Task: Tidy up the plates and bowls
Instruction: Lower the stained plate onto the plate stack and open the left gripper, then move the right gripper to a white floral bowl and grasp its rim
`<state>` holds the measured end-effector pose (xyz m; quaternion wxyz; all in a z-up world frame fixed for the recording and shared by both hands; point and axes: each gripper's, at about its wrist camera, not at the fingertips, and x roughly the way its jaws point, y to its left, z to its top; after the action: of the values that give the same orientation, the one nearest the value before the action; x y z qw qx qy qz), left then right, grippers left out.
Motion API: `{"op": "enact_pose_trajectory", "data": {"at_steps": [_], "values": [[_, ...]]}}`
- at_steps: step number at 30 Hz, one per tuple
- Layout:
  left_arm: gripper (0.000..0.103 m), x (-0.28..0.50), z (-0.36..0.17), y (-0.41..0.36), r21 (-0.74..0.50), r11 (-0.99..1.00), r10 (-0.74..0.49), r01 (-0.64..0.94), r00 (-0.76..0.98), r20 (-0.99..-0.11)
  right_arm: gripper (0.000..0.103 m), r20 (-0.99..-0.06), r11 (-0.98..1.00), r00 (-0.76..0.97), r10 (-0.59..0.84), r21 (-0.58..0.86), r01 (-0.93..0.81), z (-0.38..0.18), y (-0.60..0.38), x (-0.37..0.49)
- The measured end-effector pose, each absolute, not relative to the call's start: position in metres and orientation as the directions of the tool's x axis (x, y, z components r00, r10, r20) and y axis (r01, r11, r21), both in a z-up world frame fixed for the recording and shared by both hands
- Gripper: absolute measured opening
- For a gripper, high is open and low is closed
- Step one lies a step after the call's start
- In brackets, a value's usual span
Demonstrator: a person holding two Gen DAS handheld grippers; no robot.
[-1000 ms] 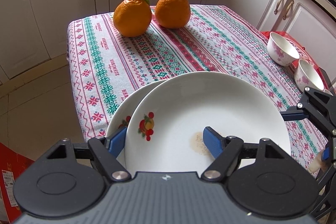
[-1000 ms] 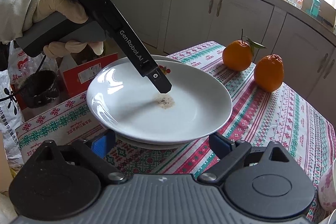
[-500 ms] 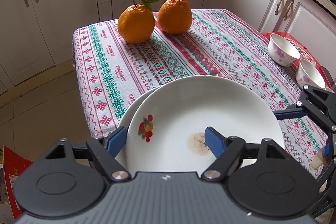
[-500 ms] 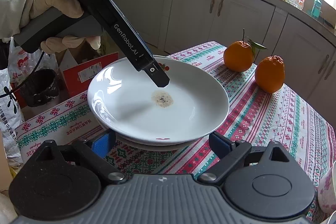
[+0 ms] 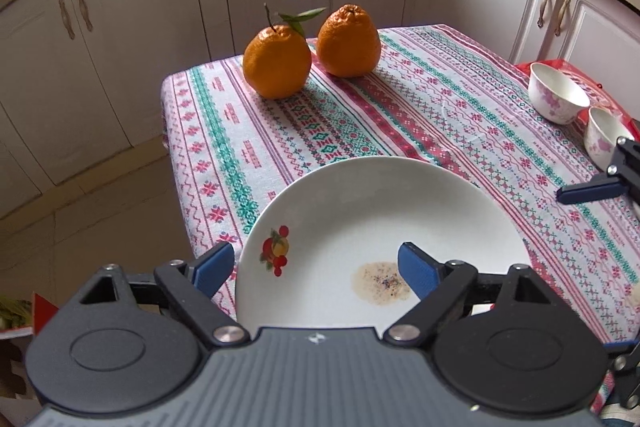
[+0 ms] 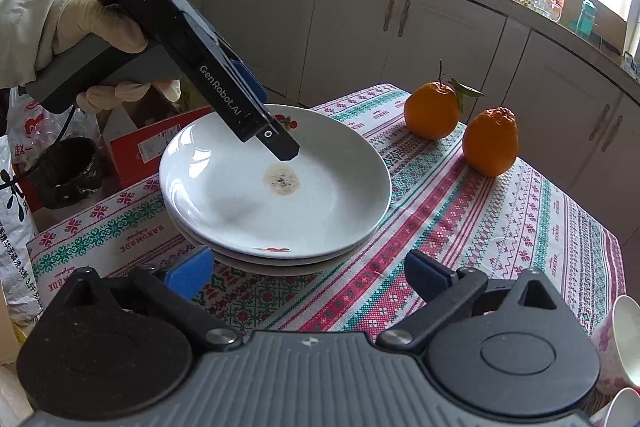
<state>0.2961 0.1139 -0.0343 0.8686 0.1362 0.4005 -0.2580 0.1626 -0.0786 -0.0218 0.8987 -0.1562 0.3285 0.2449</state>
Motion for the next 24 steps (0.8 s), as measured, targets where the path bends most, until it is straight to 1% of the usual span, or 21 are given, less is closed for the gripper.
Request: {"op": "enact_pose_trajectory", "data": {"at_steps": [5, 7, 9, 12, 19, 20, 24], "values": [[0.089, 0.273, -0.020, 0.107, 0.061, 0.832, -0.351, 0.551, 0.608, -0.712, 0.103, -0.649, 0.864, 0.696, 0.308, -0.115, -0.489, -0.014, -0.097, 0.156], [0.091, 0.257, -0.013, 0.101, 0.073, 0.828, -0.364, 0.555, 0.633, -0.683, 0.103, -0.638, 0.877, 0.711, 0.296, -0.115, -0.467, -0.009, -0.105, 0.152], [0.095, 0.240, -0.007, 0.094, 0.078, 0.824, -0.385, 0.562, 0.654, -0.652, 0.103, -0.627, 0.887, 0.726, 0.284, -0.117, -0.448, -0.004, -0.113, 0.146], [0.095, 0.216, -0.002, 0.081, 0.074, 0.818, -0.412, 0.571, 0.670, -0.618, 0.103, -0.614, 0.903, 0.746, 0.260, -0.119, -0.413, 0.002, -0.126, 0.135], [0.097, 0.164, -0.004, 0.045, 0.044, 0.802, -0.478, 0.596, 0.684, -0.552, 0.103, -0.594, 0.946, 0.779, 0.199, -0.090, -0.310, 0.010, -0.171, 0.101], [0.099, 0.158, -0.006, 0.038, 0.038, 0.798, -0.487, 0.601, 0.681, -0.547, 0.103, -0.592, 0.952, 0.783, 0.191, -0.084, -0.295, 0.010, -0.179, 0.096], [0.099, 0.136, -0.015, 0.012, 0.022, 0.789, -0.511, 0.615, 0.674, -0.534, 0.103, -0.593, 0.970, 0.790, 0.158, -0.057, -0.237, 0.010, -0.210, 0.076]]}}
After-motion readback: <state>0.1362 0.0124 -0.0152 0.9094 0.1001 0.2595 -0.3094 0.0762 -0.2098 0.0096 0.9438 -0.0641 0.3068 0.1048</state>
